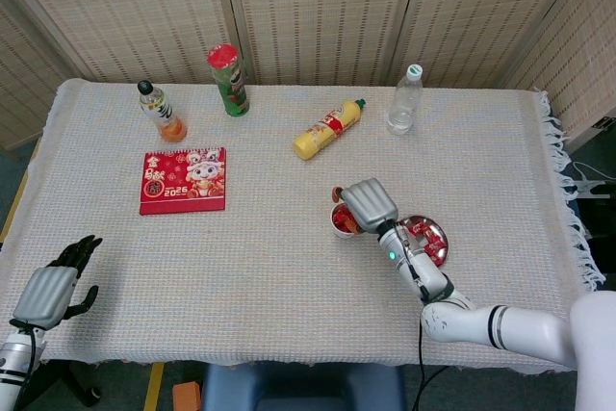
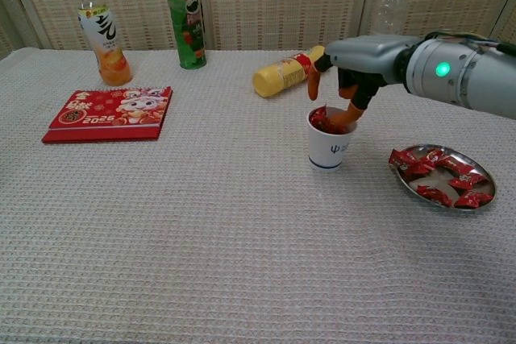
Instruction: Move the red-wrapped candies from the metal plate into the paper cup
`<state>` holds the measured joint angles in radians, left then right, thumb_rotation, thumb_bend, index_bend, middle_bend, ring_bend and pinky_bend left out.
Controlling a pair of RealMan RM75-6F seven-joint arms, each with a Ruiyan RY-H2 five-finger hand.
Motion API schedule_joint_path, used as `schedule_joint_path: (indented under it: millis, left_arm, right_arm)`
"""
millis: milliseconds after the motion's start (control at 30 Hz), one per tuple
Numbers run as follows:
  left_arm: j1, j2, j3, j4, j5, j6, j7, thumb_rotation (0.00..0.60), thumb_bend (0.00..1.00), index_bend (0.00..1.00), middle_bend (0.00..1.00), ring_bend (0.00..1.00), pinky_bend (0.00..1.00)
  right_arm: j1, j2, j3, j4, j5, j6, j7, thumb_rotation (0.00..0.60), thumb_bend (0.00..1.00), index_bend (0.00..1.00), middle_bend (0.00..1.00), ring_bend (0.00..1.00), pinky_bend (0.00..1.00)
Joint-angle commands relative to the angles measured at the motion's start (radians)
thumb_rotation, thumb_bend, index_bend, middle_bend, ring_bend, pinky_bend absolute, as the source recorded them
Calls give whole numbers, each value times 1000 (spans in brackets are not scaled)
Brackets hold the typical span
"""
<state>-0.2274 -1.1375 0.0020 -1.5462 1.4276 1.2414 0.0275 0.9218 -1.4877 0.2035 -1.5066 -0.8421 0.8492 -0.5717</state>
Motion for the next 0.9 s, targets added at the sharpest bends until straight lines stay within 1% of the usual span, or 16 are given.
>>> schedule_joint_path:
  millis: [33, 133, 333, 400, 533, 633, 667, 700, 833, 900]
  left_arm:
    - [0, -1, 0, 0, 0, 1, 0, 600, 451, 0, 0, 85, 370]
    - [1, -1, -1, 1, -1, 2, 0, 600, 452, 0, 0, 85, 370]
    - [1, -1, -1, 1, 0, 2, -1, 600, 452, 0, 0, 86, 370]
    - [1, -1, -2, 1, 1, 3, 0, 600, 451, 0, 0, 85, 370]
    - [2, -2, -1, 1, 2, 4, 2, 600, 451, 0, 0, 85, 370]
    - [1, -4, 0, -1, 4, 4, 8, 600, 451, 0, 0, 85, 370]
    - [-1, -7, 1, -1, 5, 0, 13, 600, 451, 0, 0, 86, 370]
    - [-3, -9, 2, -1, 4, -4, 19, 600, 451, 0, 0, 86, 370]
    - [-6, -14, 3, -3, 1, -11, 33, 600, 451, 0, 0, 85, 370]
    - [-6, -15, 3, -5, 0, -11, 36, 600, 452, 0, 0, 85, 370]
  right_arm:
    - [2, 6, -8, -5, 0, 6, -4, 600, 219, 366, 1000, 927, 1000]
    - [0, 14, -16, -14, -8, 15, -2, 600, 219, 365, 1000, 927, 1000]
    - [-41, 72, -32, -53, -67, 57, 51, 600, 219, 355, 1000, 925, 1000]
    - [-64, 97, -48, -57, -87, 72, 68, 600, 219, 340, 1000, 911, 1000]
    - [-81, 112, -60, -57, -107, 81, 84, 600, 219, 342, 1000, 880, 1000]
    - [-127, 137, -95, -40, -160, 102, 131, 600, 219, 374, 1000, 867, 1000]
    - [-150, 148, -130, -19, -179, 103, 133, 600, 219, 379, 1000, 867, 1000]
    - [-164, 151, -150, -7, -200, 106, 135, 600, 219, 381, 1000, 867, 1000]
    - [-194, 131, -187, 49, -258, 114, 146, 600, 219, 383, 1000, 867, 1000]
    - [-201, 120, -194, 68, -266, 108, 152, 600, 219, 385, 1000, 867, 1000]
